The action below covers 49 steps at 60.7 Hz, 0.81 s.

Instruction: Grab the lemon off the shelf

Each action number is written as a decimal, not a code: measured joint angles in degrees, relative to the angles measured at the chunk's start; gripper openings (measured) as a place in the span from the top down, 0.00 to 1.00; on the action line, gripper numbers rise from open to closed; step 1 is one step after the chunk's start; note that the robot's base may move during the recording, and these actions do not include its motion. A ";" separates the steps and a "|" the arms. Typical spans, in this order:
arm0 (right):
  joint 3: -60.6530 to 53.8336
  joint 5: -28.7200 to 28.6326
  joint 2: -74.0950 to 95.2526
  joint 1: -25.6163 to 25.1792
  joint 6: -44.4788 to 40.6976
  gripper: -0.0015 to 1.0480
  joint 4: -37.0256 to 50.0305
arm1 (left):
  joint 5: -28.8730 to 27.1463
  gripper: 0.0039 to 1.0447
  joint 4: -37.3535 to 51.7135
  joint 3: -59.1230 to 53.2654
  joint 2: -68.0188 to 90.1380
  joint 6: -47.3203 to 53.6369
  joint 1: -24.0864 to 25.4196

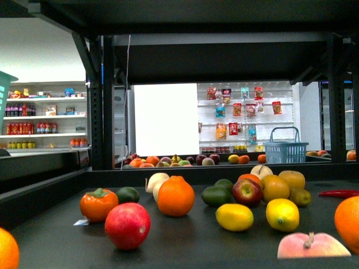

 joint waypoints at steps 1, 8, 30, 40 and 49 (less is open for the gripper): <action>0.00 0.02 0.00 0.00 0.02 0.07 0.00 | -0.02 0.07 0.00 0.00 -0.02 0.00 0.00; 0.00 -0.02 0.00 -0.02 0.02 0.07 0.00 | -0.02 0.07 0.00 0.00 0.00 0.00 0.00; 0.00 0.00 0.02 0.00 0.00 0.07 -0.02 | 0.00 0.07 0.00 0.00 0.00 0.02 0.00; 0.00 -0.02 0.02 0.00 0.00 0.07 -0.02 | -0.02 0.07 0.00 0.00 0.00 0.00 0.00; 0.00 0.02 0.02 0.00 0.00 0.07 -0.02 | -0.02 0.07 0.00 0.00 0.00 0.02 0.00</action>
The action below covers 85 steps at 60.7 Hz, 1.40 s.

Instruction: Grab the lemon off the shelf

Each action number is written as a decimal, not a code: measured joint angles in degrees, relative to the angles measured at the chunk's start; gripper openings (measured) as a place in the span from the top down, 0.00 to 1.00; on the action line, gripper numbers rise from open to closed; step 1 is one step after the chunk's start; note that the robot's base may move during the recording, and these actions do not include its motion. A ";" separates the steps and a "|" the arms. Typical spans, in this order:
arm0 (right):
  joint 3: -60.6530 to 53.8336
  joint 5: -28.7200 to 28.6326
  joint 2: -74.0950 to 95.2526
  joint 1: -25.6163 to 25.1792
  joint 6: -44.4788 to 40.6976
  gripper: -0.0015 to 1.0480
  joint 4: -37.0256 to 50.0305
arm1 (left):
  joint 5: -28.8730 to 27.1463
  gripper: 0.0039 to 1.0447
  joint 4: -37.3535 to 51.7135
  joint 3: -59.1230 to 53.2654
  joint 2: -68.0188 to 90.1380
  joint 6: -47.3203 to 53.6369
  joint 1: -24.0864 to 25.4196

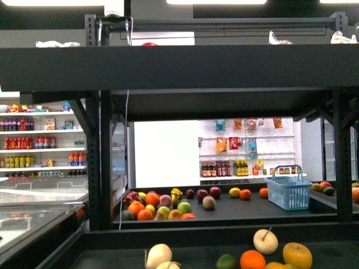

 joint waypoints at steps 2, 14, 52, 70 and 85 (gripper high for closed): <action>0.00 0.00 0.00 0.00 0.02 0.07 0.00 | 0.04 0.07 0.00 0.00 0.00 -0.02 0.00; 0.00 -0.04 0.00 -0.02 0.04 0.07 0.00 | 0.00 0.07 0.00 0.00 0.00 0.00 0.00; 0.00 -0.02 0.00 0.00 0.00 0.07 0.02 | 9.20 0.07 4.85 4.90 15.08 -20.85 4.90; 0.00 -0.02 0.00 0.00 0.02 0.07 0.02 | 30.42 0.07 18.05 27.89 48.68 -42.73 25.22; 0.00 -0.02 0.00 -0.02 0.00 0.07 0.02 | 36.11 0.07 23.26 42.86 74.77 -59.25 36.61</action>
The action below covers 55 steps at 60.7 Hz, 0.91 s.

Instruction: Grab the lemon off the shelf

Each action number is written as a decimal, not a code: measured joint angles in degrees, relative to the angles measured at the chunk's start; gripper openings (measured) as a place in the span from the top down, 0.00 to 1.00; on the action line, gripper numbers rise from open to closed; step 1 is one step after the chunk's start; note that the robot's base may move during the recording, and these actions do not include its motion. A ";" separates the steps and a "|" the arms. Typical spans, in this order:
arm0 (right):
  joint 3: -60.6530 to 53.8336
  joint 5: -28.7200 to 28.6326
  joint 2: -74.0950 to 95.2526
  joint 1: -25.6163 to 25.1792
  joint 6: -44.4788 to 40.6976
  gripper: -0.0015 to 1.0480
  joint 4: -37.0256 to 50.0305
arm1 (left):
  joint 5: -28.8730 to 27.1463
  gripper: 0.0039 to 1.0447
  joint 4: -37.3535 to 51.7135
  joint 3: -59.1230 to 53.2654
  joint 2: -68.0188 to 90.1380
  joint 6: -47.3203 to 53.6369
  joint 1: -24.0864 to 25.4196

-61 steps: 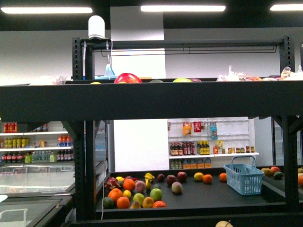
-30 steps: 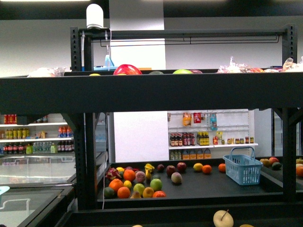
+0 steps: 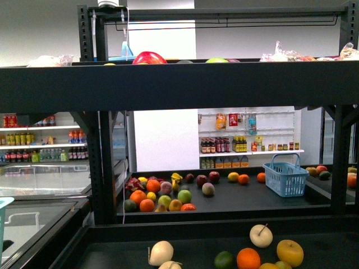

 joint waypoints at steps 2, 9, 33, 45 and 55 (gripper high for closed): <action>0.00 0.00 0.00 0.02 0.02 0.07 0.00 | 0.17 0.07 0.28 1.81 2.54 -1.11 0.28; 0.00 0.00 0.00 0.02 0.00 0.07 0.00 | 0.52 0.07 1.25 6.84 8.57 -3.50 0.44; 0.00 0.00 0.00 0.02 0.00 0.07 0.00 | -3.85 0.07 7.04 22.34 26.56 -12.90 -3.93; 0.00 0.00 0.00 0.02 0.00 0.07 0.00 | -6.62 0.07 4.79 32.94 33.38 -16.33 -6.54; 0.00 0.00 0.00 0.02 0.00 0.07 0.00 | -8.07 0.07 1.36 38.25 36.46 -16.33 -7.34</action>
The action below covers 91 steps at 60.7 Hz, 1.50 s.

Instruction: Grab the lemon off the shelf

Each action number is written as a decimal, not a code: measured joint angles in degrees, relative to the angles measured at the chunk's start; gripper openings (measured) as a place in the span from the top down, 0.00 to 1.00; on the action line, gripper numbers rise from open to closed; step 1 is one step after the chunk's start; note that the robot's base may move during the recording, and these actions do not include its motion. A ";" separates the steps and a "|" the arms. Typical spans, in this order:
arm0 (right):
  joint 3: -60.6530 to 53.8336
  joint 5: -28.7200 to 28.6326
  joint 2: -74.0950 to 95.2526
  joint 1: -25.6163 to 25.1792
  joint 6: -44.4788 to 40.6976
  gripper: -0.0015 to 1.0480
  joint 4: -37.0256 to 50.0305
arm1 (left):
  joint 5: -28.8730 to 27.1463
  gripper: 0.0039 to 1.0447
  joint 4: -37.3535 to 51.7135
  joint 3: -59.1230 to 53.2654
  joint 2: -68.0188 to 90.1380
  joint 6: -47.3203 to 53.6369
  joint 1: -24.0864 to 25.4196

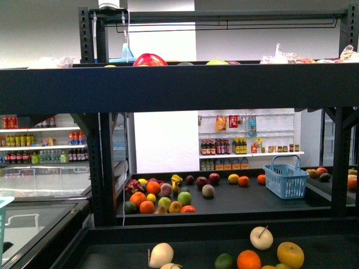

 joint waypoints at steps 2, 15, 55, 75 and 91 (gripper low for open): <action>0.00 0.00 0.00 0.00 0.02 0.07 0.00 | -0.22 0.07 -0.44 0.63 0.33 -0.02 -0.09; 0.00 0.00 0.00 0.00 0.02 0.07 0.00 | -1.38 0.20 -2.34 2.99 2.16 0.55 -0.37; 0.00 0.00 0.00 0.00 0.02 0.07 0.00 | 3.65 0.93 -8.22 -5.64 -8.98 14.45 -3.54; 0.00 0.00 0.00 -0.02 0.00 0.07 0.00 | 16.98 0.94 -5.35 -14.73 -19.47 19.21 -18.14; 0.00 0.00 0.00 0.00 0.00 0.07 0.00 | 16.61 0.95 0.02 -16.33 -17.53 17.46 -29.64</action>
